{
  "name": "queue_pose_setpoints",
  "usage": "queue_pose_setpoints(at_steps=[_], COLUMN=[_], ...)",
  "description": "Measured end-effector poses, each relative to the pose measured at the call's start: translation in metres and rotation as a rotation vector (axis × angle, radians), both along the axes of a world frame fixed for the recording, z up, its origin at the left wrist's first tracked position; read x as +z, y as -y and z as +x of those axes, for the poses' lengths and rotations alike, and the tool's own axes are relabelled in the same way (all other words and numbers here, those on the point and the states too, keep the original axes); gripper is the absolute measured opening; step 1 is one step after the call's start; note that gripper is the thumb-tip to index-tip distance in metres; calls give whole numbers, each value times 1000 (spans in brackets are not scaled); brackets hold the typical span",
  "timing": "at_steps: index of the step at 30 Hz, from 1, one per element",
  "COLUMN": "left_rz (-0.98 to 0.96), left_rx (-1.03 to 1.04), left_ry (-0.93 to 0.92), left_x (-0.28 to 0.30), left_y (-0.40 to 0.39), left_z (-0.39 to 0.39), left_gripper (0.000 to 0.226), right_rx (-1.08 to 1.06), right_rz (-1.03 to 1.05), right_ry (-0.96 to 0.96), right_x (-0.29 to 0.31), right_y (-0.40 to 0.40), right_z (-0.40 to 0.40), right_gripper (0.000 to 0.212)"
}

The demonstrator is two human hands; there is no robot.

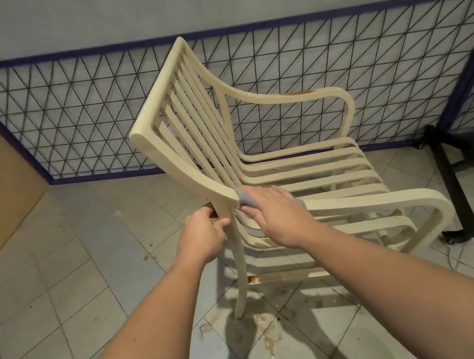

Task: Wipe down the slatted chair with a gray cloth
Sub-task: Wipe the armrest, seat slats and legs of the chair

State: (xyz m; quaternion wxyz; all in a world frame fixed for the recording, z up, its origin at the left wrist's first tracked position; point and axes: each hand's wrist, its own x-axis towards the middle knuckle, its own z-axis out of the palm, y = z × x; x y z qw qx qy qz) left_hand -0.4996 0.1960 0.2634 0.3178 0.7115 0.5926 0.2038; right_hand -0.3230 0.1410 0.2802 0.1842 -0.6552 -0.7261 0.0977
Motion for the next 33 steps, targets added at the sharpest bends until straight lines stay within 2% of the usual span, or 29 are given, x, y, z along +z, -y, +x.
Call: queue_pose_setpoints(at_steps=[5,9,14,19,22,25,29,33], left_rz=[-21,-32,-70,-97,-77,-27,25,20], left_rx=[-13,-13,-1,-5,-20,-14,-30,-6], left_ry=[4,9,10,20,19,-28,-85,-68], left_x=[-3,-2,2,1,0,2,0,-2], left_y=[-1,-3,-2,-5,-4,-1,0,-3], left_z=[0,0,0,-1,-3,-4,-6,-7], left_gripper=[27,29,27,23,13,20,11,15], right_rx=[-57,-132,-175,-53,-23,-17,-41,-43], right_rz=[-85,-35,2,-5,-53,-45,42,68], right_ry=[253,234,108,-90,-232,-373,-466,-492], right_x=[-18,-25,-30,-1,16,38,55,39], right_y=[27,42,31,4,-14,-26,-41,-34], right_z=[69,93,63,1,-28,-49,-75,-66], right_gripper=[48,44,40,18,33,52,56,57])
